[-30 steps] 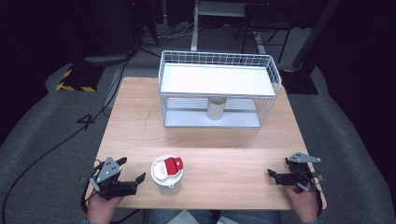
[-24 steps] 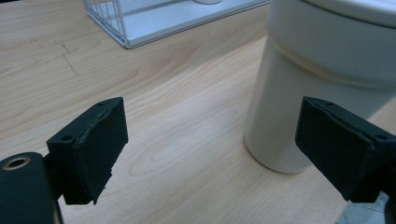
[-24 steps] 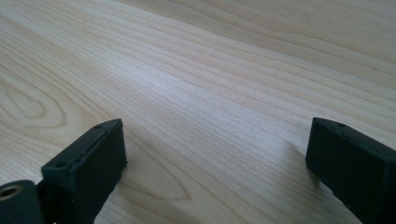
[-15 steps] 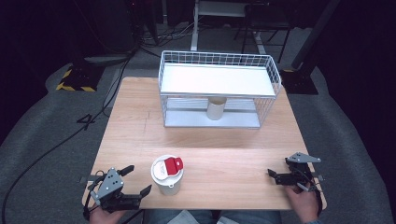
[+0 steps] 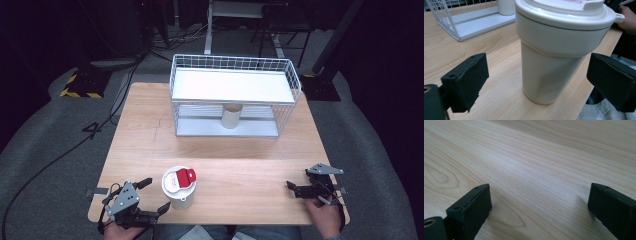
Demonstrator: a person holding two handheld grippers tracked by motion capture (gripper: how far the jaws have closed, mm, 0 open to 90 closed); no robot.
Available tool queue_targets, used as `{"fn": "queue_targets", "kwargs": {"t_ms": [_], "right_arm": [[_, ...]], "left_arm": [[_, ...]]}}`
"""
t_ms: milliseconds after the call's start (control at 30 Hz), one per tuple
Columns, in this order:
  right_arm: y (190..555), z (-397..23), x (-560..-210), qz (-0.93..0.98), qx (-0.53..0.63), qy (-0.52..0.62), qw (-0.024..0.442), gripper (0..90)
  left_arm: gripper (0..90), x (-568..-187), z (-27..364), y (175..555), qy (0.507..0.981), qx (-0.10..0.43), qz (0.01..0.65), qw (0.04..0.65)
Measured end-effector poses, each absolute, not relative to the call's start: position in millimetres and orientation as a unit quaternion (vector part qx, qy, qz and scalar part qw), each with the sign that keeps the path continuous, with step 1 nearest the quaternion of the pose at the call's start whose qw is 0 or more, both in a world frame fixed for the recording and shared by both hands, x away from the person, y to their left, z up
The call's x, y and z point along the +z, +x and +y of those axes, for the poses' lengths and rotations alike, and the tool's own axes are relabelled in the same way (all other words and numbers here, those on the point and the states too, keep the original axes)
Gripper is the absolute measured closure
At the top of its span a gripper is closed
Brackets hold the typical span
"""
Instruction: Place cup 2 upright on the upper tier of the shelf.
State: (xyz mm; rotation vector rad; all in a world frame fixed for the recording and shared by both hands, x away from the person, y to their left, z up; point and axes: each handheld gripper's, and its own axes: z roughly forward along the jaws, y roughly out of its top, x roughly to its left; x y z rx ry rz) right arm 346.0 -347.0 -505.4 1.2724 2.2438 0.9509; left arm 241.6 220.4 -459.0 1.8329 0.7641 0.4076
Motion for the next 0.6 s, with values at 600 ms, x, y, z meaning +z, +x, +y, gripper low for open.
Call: {"fn": "queue_targets", "kwargs": {"t_ms": [600], "right_arm": [[346, -347, -505, 0.801, 0.339, 0.454, 0.195, 5.3]], "left_arm": [[0.0, -472, 187, 252, 0.757, 0.150, 0.311, 0.555]]}}
